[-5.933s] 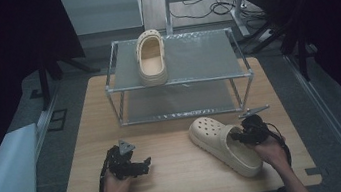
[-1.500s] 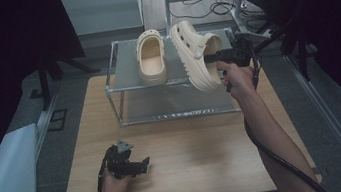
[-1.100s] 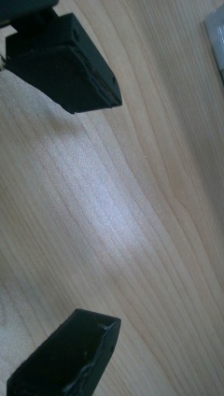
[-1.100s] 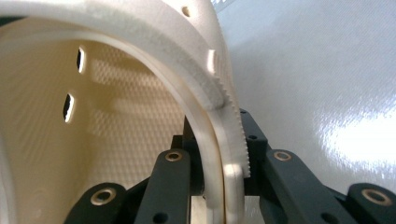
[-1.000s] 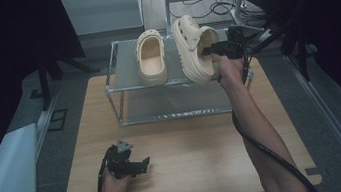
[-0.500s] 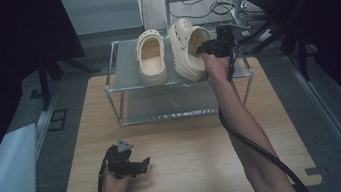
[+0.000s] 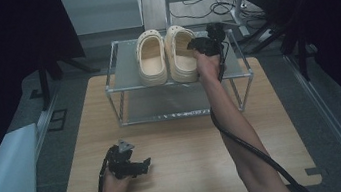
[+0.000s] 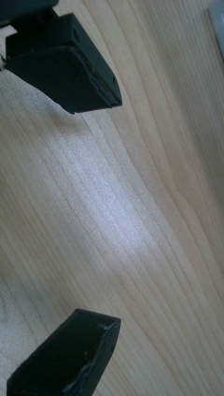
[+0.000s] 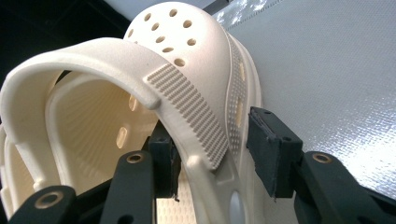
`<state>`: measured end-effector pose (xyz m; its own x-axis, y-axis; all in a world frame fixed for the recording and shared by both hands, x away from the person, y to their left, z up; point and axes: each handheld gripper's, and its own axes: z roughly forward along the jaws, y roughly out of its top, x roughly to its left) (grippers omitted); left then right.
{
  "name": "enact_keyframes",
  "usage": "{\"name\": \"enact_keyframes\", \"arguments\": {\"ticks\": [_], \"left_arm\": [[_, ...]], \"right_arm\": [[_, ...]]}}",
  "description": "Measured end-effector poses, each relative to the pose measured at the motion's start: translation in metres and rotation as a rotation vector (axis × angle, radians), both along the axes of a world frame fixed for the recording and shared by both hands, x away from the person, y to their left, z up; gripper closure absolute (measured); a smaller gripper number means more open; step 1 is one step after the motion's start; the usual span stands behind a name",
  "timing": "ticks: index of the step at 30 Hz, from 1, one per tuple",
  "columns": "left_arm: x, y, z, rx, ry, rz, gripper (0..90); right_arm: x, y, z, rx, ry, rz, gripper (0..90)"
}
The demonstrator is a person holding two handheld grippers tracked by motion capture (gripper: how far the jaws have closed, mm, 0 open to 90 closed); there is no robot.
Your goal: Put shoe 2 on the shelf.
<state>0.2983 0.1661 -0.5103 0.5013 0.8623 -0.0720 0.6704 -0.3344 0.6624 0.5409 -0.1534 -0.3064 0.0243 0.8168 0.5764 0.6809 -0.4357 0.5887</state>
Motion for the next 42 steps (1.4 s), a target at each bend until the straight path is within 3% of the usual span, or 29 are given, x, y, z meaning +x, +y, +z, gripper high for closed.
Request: {"name": "enact_keyframes", "arguments": {"ticks": [5, 9, 10, 14, 16, 17, 18, 21, 29, 34, 42], "left_arm": [[0.000, -0.001, 0.000, 0.002, 0.004, -0.002, 0.0], [0.000, -0.002, -0.001, 0.005, 0.002, -0.004, 0.0], [0.000, -0.002, -0.001, 0.007, 0.002, -0.006, 0.0], [0.000, -0.003, -0.001, 0.009, 0.004, -0.007, 0.0], [0.000, -0.004, -0.001, 0.014, 0.003, -0.013, 0.0], [0.000, -0.004, -0.001, 0.014, 0.003, -0.013, 0.0], [0.000, -0.004, -0.001, 0.014, 0.003, -0.013, 0.0], [0.000, -0.003, 0.000, 0.009, -0.005, -0.005, 0.0], [0.000, 0.000, 0.001, -0.004, -0.010, 0.010, 0.0], [0.000, -0.002, 0.001, -0.001, -0.012, 0.008, 0.0], [0.000, -0.003, 0.001, 0.002, -0.013, 0.001, 0.0]], "right_arm": [[0.002, 0.006, -0.002, 0.025, -0.014, -0.015, 47.4], [0.001, 0.011, -0.002, 0.016, -0.035, -0.009, 42.7], [0.002, 0.010, -0.004, 0.070, -0.043, -0.008, 39.8], [0.002, 0.005, -0.005, 0.121, -0.050, 0.011, 35.9], [0.001, -0.002, -0.007, 0.170, -0.058, 0.047, 35.0], [0.001, -0.002, -0.007, 0.170, -0.058, 0.047, 35.0], [-0.002, -0.007, -0.008, 0.202, -0.076, 0.085, 33.8], [-0.006, -0.012, -0.008, 0.208, -0.089, 0.155, 30.4], [-0.021, -0.025, -0.006, 0.176, -0.136, 0.262, 29.9], [-0.033, -0.038, -0.009, 0.232, -0.153, 0.316, 30.5], [-0.056, -0.058, -0.012, 0.249, -0.192, 0.412, 27.0]]}}
